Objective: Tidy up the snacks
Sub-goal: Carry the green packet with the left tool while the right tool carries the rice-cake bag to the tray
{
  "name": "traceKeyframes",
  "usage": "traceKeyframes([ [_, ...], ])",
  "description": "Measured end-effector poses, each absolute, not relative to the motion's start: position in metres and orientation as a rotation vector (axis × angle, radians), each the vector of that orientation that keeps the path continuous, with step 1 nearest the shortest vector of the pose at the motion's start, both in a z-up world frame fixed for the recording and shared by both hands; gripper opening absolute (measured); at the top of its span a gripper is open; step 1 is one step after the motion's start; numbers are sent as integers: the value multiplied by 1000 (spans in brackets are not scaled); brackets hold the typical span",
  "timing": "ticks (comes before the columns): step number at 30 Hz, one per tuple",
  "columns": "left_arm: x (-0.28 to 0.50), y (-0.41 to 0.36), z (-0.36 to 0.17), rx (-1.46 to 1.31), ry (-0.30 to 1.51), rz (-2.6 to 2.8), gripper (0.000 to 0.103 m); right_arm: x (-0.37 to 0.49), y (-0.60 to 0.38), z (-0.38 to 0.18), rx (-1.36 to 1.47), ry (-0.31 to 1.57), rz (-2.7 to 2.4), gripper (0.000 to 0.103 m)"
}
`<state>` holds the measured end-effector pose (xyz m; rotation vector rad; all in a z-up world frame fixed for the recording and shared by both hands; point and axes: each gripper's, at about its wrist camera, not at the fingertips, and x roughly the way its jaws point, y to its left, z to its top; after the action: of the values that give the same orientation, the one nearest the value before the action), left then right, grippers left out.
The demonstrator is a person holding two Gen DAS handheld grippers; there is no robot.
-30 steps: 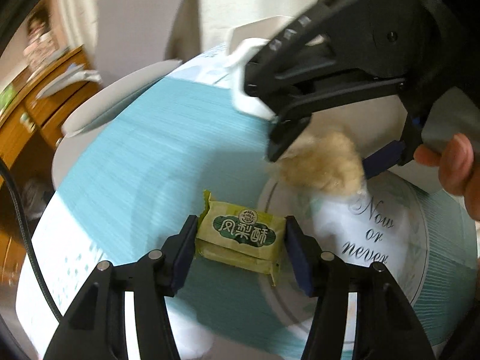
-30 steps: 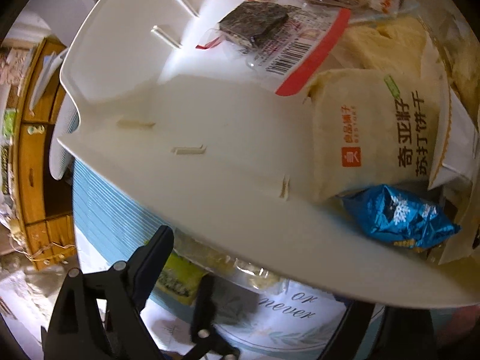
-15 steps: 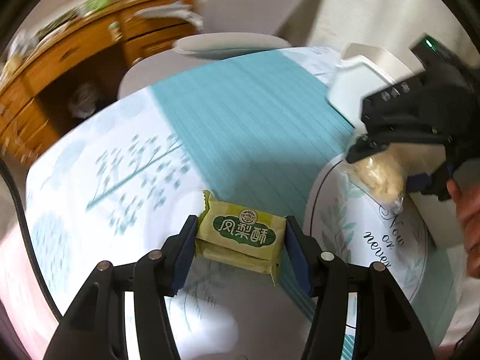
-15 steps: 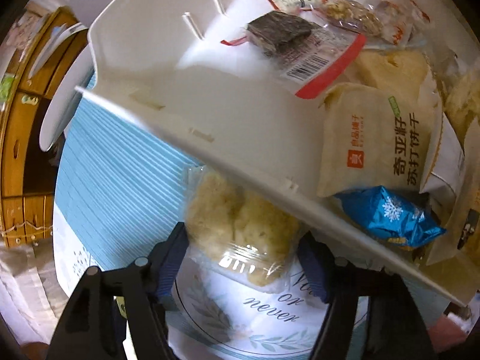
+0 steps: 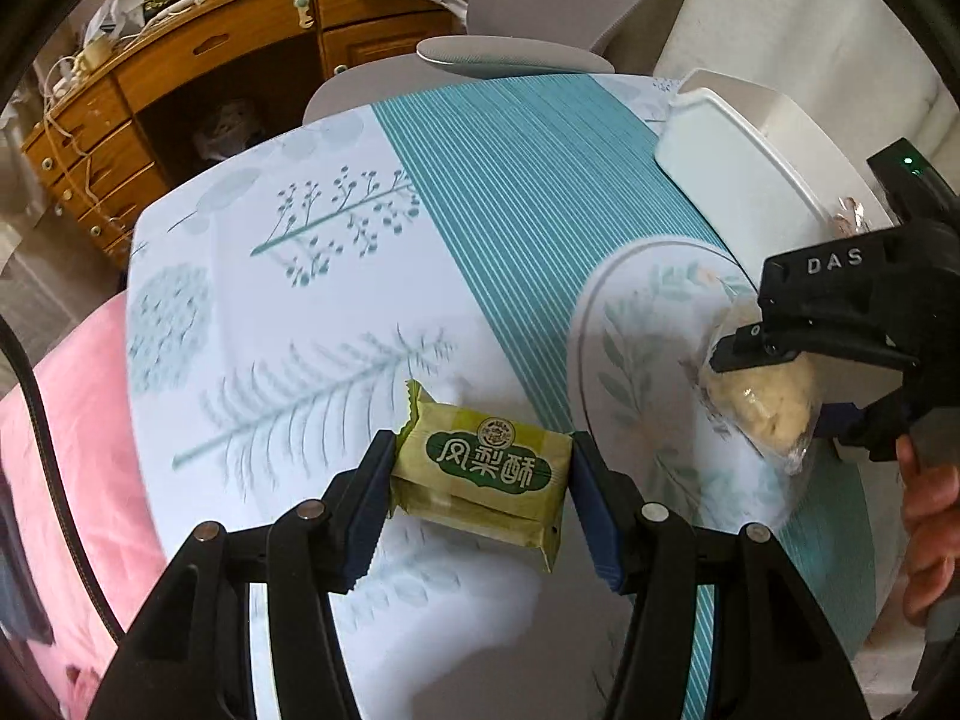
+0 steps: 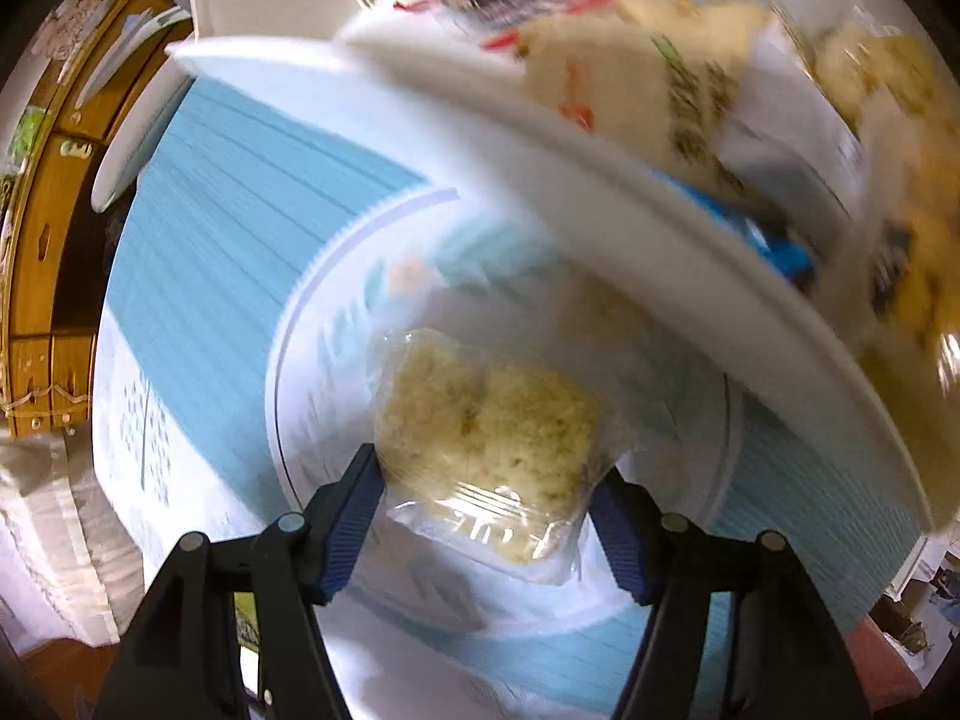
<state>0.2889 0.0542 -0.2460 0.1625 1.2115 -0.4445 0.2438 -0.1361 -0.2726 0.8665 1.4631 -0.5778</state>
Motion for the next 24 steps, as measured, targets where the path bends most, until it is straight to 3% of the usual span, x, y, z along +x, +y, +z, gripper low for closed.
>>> traceKeyframes([
  [14, 223, 40, -190, 102, 1212, -405, 56, 164, -123, -202, 778, 1366, -393, 67],
  [24, 179, 0, -157, 30, 1180, -417, 56, 159, -189, -165, 704, 1324, -251, 66],
])
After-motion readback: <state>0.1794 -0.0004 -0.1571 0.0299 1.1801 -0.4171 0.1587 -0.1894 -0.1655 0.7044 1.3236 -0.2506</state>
